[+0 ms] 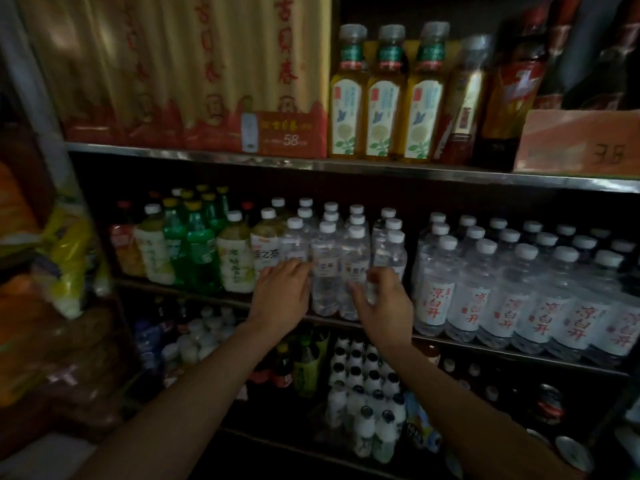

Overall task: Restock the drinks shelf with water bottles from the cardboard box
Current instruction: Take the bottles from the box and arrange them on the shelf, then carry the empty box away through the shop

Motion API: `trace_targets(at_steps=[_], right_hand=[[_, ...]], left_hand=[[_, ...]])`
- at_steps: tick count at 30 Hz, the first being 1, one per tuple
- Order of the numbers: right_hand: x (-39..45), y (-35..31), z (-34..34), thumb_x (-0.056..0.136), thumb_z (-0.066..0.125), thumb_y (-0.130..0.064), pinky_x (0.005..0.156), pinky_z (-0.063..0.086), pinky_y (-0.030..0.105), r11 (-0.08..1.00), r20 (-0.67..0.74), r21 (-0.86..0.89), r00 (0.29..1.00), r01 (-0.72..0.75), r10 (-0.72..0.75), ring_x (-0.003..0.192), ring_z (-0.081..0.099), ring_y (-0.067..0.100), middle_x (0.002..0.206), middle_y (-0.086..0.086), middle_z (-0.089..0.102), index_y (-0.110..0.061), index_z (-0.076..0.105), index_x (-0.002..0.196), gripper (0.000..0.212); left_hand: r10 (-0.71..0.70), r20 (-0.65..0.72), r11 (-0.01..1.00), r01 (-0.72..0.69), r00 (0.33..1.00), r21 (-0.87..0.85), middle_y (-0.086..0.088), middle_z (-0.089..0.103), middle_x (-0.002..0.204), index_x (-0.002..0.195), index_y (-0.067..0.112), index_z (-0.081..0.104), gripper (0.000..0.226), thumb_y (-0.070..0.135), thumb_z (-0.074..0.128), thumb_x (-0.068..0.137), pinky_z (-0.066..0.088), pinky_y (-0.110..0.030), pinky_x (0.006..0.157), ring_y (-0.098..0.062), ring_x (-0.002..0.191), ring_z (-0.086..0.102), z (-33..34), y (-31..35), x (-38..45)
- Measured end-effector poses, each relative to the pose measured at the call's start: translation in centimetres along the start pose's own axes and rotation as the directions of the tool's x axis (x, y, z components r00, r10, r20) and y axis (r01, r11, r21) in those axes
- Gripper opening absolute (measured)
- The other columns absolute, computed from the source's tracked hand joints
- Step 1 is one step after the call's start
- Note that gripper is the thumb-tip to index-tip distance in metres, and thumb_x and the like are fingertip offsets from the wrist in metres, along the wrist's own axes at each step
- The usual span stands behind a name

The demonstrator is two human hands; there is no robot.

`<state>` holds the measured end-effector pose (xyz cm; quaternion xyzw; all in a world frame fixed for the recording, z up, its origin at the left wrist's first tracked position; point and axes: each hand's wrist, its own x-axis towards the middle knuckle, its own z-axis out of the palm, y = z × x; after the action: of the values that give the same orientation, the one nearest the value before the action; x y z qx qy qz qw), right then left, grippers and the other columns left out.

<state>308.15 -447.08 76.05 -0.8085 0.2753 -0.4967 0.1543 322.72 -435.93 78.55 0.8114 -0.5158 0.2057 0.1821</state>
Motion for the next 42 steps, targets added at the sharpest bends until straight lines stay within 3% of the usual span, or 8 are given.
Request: trace_targets(at_steps=[7, 13, 16, 22, 29, 33, 36, 42], right_hand=[[-3.2, -11.0, 6.7, 0.092, 0.057, -0.045, 0.084, 0.049, 0.032, 0.959, 0.312, 0.134, 0.908, 0.248, -0.278, 0.110, 0.055, 0.021, 0.116, 0.004, 0.061, -0.011, 0.058, 0.120, 0.044], [-10.0, -22.0, 12.9, 0.088, 0.041, -0.066, 0.108, 0.037, 0.041, 0.892, 0.584, 0.309, 0.675, 0.329, -0.451, 0.130, 0.044, 0.025, 0.141, 0.006, 0.049, -0.015, 0.047, 0.138, 0.072], [-14.4, -26.9, 14.9, 0.087, 0.051, -0.060, 0.104, 0.040, 0.040, 0.844, 0.623, 0.420, 0.570, 0.333, -0.535, 0.125, 0.048, 0.029, 0.136, 0.010, 0.053, -0.014, 0.049, 0.136, 0.068], [-24.1, -34.6, 18.0, 0.089, 0.049, -0.061, 0.103, 0.041, 0.039, 0.827, 0.766, 0.526, 0.311, 0.200, -0.562, 0.132, 0.041, 0.023, 0.147, 0.002, 0.040, -0.020, 0.034, 0.146, 0.072], [-35.4, -38.5, 20.1, 0.090, 0.049, -0.059, 0.097, 0.043, 0.030, 0.854, 0.848, 0.515, 0.103, 0.081, -0.521, 0.127, 0.046, 0.018, 0.144, -0.003, 0.042, -0.023, 0.037, 0.144, 0.066], [-40.7, -37.2, 22.2, 0.090, 0.050, -0.057, 0.099, 0.041, 0.031, 0.917, 0.918, 0.397, -0.010, -0.026, -0.397, 0.130, 0.044, 0.020, 0.143, 0.000, 0.044, -0.019, 0.039, 0.142, 0.065], [-44.5, -34.7, 25.3, 0.090, 0.050, -0.056, 0.100, 0.043, 0.032, 0.959, 0.959, 0.258, -0.090, -0.120, -0.269, 0.128, 0.047, 0.019, 0.141, 0.001, 0.047, -0.018, 0.041, 0.142, 0.064], [-52.5, -28.3, 32.5, 0.091, 0.049, -0.056, 0.099, 0.041, 0.032, 0.995, 0.978, 0.048, -0.198, -0.092, -0.066, 0.126, 0.048, 0.020, 0.139, 0.002, 0.049, -0.016, 0.045, 0.139, 0.062]], left_hand=[[-0.387, 0.057, 0.920, 0.381, 0.920, 0.096, 0.000, 0.049, 0.140, 0.142, 0.020, 0.041, 0.060, 0.055, 0.028, 0.095, 0.038, -0.035, 0.100, -0.020, 0.126, 0.047, -6.2, -11.6, -13.1], [-0.665, -0.031, 0.727, 0.656, 0.746, 0.204, -0.004, 0.059, 0.127, 0.130, 0.022, 0.052, 0.083, 0.074, 0.013, 0.078, 0.043, -0.033, 0.088, -0.024, 0.114, 0.055, -13.3, -17.1, -26.7], [-0.805, -0.079, 0.571, 0.803, 0.589, 0.171, -0.006, 0.063, 0.118, 0.123, 0.021, 0.056, 0.066, 0.070, 0.034, 0.084, 0.043, -0.035, 0.086, -0.027, 0.108, 0.058, -16.1, -18.7, -34.4], [-0.967, -0.126, 0.205, 0.971, 0.220, 0.119, -0.011, 0.065, 0.112, 0.116, 0.018, 0.058, 0.073, 0.074, 0.030, 0.078, 0.048, -0.036, 0.083, -0.031, 0.105, 0.060, -19.1, -20.5, -50.0], [-0.989, -0.075, -0.129, 0.992, -0.128, 0.002, -0.009, 0.056, 0.131, 0.132, 0.018, 0.051, 0.058, 0.058, 0.044, 0.091, 0.045, -0.039, 0.096, -0.030, 0.118, 0.054, -18.8, -19.1, -62.2], [-0.973, 0.033, -0.231, 0.963, -0.229, -0.137, -0.008, 0.067, 0.111, 0.118, 0.021, 0.057, 0.060, 0.068, 0.035, 0.088, 0.051, -0.038, 0.080, -0.030, 0.101, 0.063, -14.9, -18.8, -66.1], [-0.925, 0.131, -0.380, 0.878, -0.357, -0.290, -0.007, 0.064, 0.115, 0.122, 0.014, 0.058, 0.042, 0.044, 0.044, 0.096, 0.044, -0.029, 0.077, -0.025, 0.106, 0.060, -10.8, -19.1, -67.7], [-0.850, 0.262, -0.524, 0.781, -0.456, -0.339, -0.004, 0.064, 0.117, 0.124, 0.017, 0.058, 0.041, 0.044, 0.044, 0.096, 0.041, -0.027, 0.080, -0.013, 0.100, 0.057, -0.5, -21.2, -72.7]])
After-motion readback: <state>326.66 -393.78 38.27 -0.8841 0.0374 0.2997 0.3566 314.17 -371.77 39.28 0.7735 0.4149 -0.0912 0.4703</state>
